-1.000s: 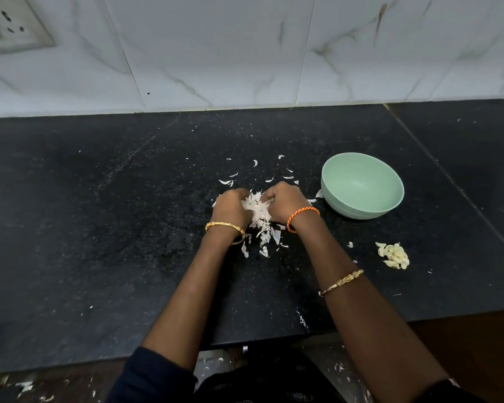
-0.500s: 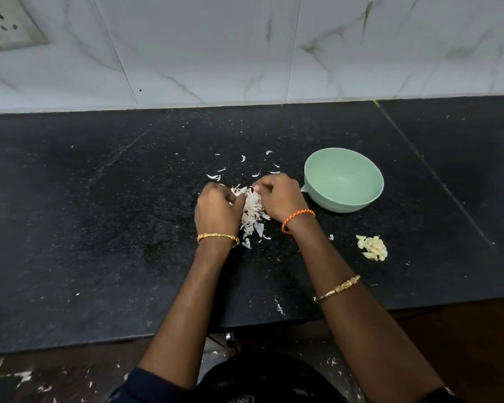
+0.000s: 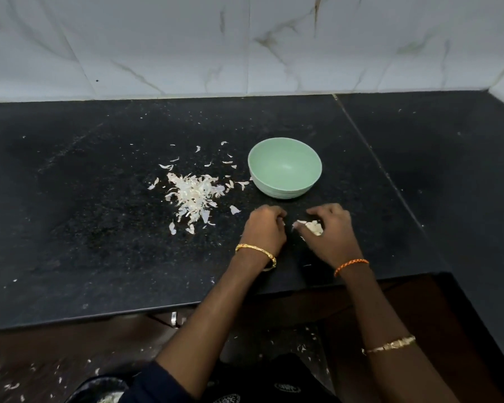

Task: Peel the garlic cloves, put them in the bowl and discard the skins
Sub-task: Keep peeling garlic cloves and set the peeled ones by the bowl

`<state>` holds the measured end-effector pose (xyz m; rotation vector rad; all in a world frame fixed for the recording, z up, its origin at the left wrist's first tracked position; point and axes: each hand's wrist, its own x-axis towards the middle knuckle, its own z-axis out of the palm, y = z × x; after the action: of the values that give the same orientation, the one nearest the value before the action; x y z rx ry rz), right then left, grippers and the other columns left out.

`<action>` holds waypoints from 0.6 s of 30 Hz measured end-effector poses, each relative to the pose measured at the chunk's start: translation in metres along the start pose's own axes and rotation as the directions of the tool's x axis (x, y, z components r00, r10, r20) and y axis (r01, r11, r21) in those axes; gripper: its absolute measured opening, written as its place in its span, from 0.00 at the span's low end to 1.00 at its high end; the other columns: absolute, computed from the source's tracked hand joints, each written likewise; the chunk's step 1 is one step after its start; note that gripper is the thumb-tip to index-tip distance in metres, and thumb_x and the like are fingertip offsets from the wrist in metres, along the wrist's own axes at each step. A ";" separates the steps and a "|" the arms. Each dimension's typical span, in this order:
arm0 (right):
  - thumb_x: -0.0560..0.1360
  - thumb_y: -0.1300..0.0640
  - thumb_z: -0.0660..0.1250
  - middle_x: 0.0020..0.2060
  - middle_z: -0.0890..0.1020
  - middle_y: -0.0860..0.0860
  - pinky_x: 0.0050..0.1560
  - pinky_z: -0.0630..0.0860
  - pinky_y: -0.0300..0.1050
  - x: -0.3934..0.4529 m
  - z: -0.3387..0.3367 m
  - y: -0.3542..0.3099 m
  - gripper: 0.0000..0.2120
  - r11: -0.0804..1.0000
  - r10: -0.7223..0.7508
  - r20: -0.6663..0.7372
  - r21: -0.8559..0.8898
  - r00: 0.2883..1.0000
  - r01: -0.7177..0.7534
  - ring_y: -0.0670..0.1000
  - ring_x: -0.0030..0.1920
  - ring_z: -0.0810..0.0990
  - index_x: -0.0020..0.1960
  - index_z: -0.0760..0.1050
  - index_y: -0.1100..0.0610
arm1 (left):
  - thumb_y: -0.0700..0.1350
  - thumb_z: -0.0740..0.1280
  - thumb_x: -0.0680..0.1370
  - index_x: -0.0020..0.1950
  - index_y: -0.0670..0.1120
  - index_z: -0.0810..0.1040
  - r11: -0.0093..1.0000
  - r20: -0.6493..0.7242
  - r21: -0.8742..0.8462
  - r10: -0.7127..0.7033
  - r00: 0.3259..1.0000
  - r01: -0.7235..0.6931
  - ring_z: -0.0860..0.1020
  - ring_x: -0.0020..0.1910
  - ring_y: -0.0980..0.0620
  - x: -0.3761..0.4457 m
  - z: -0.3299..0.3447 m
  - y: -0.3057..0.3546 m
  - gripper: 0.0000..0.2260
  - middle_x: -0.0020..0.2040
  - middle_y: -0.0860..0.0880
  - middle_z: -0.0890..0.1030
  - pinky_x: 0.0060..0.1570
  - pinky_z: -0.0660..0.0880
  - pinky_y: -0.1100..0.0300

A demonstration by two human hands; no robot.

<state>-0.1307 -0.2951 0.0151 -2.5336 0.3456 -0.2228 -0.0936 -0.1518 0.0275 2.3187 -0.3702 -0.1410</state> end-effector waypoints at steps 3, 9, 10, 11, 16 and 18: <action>0.70 0.44 0.73 0.57 0.74 0.57 0.57 0.69 0.53 -0.002 0.014 0.009 0.25 0.982 -0.059 0.017 -0.179 0.998 0.061 0.59 0.58 0.70 0.61 0.76 0.57 | 0.37 0.64 0.76 0.60 0.41 0.79 0.997 -0.074 0.072 -0.033 0.997 0.039 0.75 0.56 0.43 -0.001 0.016 0.000 0.13 0.56 0.41 0.76 0.54 0.70 0.56; 0.71 0.54 0.74 0.42 0.77 0.60 0.31 0.74 0.49 0.006 0.034 0.010 0.11 0.900 -0.292 -0.150 -0.377 0.944 0.219 0.61 0.40 0.77 0.47 0.78 0.59 | 0.37 0.62 0.77 0.58 0.40 0.79 0.994 -0.140 0.099 -0.031 0.990 0.045 0.73 0.56 0.43 -0.008 0.025 -0.002 0.11 0.55 0.41 0.75 0.53 0.72 0.54; 0.70 0.56 0.75 0.40 0.77 0.59 0.28 0.74 0.47 0.007 0.034 0.010 0.10 0.890 -0.322 -0.143 -0.384 0.936 0.247 0.60 0.37 0.78 0.46 0.77 0.60 | 0.37 0.62 0.77 0.57 0.40 0.79 0.994 -0.152 0.095 -0.037 0.988 0.052 0.74 0.56 0.43 -0.008 0.026 -0.002 0.11 0.55 0.41 0.76 0.53 0.72 0.54; 0.69 0.57 0.76 0.38 0.77 0.59 0.25 0.73 0.45 0.007 0.035 0.011 0.10 0.877 -0.346 -0.133 -0.397 0.929 0.270 0.59 0.34 0.78 0.43 0.77 0.60 | 0.36 0.62 0.77 0.57 0.40 0.80 0.994 -0.162 0.092 -0.043 0.986 0.058 0.74 0.55 0.43 -0.007 0.026 -0.003 0.11 0.55 0.41 0.76 0.52 0.72 0.54; 0.63 0.61 0.79 0.27 0.77 0.57 0.20 0.69 0.39 0.009 0.037 0.012 0.12 0.840 -0.395 -0.122 -0.449 0.911 0.304 0.56 0.24 0.76 0.34 0.75 0.61 | 0.35 0.63 0.75 0.53 0.40 0.81 0.997 -0.204 0.048 -0.047 0.978 0.058 0.76 0.51 0.44 -0.010 0.028 -0.005 0.10 0.51 0.41 0.78 0.48 0.69 0.61; 0.62 0.61 0.79 0.25 0.76 0.57 0.19 0.68 0.39 0.010 0.037 0.013 0.13 0.825 -0.400 -0.127 -0.481 0.908 0.297 0.56 0.22 0.76 0.32 0.74 0.61 | 0.35 0.63 0.75 0.53 0.41 0.81 0.998 -0.209 0.035 -0.050 0.977 0.058 0.76 0.50 0.45 -0.011 0.028 -0.005 0.10 0.51 0.42 0.78 0.47 0.67 0.63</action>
<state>-0.1154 -0.2898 -0.0220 -3.0347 -0.0010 -0.6422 -0.1089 -0.1640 0.0044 2.3579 -0.2062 0.0840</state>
